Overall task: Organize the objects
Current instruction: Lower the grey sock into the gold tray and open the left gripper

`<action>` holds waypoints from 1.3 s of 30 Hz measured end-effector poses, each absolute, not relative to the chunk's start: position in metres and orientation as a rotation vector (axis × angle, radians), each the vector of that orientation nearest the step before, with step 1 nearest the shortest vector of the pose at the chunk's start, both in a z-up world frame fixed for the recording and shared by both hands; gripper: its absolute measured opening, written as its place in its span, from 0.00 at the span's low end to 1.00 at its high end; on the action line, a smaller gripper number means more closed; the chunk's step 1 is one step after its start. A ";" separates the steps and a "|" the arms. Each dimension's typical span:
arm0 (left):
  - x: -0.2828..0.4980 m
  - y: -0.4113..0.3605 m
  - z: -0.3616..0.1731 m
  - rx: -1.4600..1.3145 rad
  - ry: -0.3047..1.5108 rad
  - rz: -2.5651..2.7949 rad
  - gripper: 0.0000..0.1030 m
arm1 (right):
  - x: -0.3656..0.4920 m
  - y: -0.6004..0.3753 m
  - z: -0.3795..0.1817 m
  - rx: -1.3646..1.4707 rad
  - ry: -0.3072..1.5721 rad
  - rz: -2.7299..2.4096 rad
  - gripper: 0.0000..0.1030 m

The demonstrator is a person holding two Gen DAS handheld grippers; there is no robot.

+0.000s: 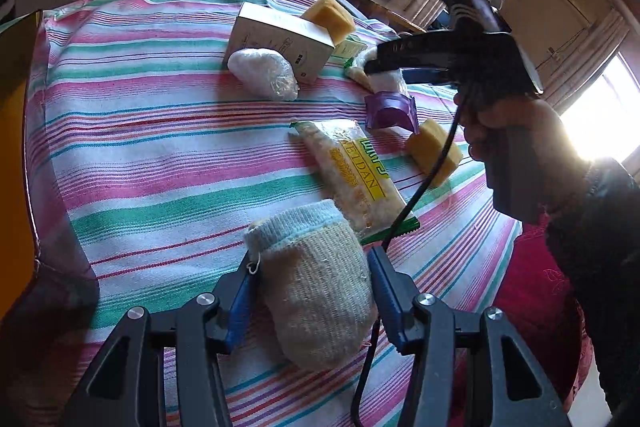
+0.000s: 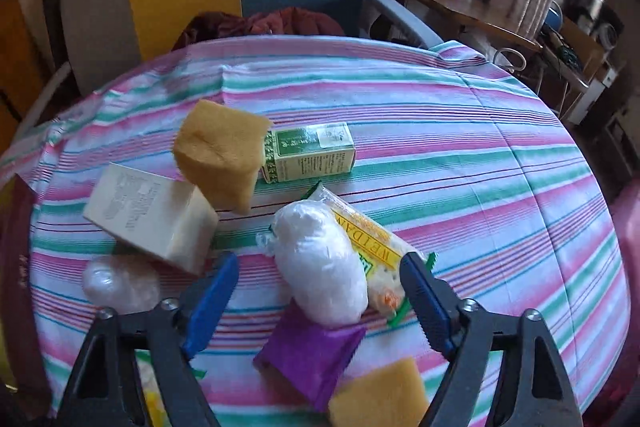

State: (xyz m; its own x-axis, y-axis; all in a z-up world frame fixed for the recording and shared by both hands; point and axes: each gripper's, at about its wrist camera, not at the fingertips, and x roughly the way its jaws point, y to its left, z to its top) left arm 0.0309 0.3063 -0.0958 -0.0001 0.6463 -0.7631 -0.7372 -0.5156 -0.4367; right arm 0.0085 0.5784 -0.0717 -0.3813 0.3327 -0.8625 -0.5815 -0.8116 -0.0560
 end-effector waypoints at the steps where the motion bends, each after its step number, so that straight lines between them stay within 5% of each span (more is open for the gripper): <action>1: 0.031 0.306 -0.096 -1.238 0.105 1.712 0.52 | 0.005 0.581 -0.077 -1.320 0.340 2.181 0.35; 16: 0.046 0.297 -0.081 -1.172 0.163 1.755 0.49 | 0.064 0.521 -0.028 -1.111 0.711 2.548 0.35; 26: 0.055 0.255 -0.046 -1.091 0.146 1.838 0.49 | 0.053 0.475 -0.057 -1.298 0.475 2.585 0.35; 39: -0.012 0.121 -0.016 -1.166 -0.011 2.192 0.49 | 0.056 0.474 -0.050 -1.243 0.432 2.598 0.35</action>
State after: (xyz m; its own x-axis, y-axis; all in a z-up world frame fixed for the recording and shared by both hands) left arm -0.0115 0.1213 -0.0159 -0.3957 0.5440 -0.7399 -0.5368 -0.7908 -0.2943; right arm 0.0555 0.4737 -0.0503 -0.6140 0.0779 -0.7854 -0.3276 -0.9305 0.1639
